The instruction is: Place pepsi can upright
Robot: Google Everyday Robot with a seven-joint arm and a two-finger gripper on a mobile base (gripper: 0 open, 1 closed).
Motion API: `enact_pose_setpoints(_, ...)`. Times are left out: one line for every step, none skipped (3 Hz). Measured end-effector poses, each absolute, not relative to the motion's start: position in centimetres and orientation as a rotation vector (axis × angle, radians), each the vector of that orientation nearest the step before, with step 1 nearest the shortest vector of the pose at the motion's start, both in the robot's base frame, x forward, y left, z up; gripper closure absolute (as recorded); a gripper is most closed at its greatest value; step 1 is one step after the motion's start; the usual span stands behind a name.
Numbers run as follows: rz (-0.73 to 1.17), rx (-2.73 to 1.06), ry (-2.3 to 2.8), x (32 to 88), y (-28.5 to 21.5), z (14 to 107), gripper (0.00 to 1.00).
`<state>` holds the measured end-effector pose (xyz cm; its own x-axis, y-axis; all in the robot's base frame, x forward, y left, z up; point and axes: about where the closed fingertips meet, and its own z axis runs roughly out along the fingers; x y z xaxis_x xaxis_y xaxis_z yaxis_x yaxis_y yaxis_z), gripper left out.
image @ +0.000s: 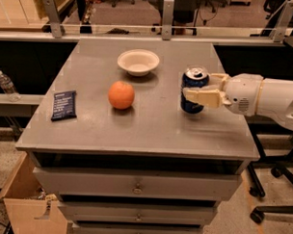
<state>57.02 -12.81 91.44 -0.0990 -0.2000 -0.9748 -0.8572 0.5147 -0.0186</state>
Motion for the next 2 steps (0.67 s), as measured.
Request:
enact_pose_setpoints(0.689, -0.937, 1.633, 57.34, -12.44, 90.59, 1.00)
enact_pose_setpoints(0.676, -0.944, 1.660, 57.40, -12.09, 89.59, 1.00)
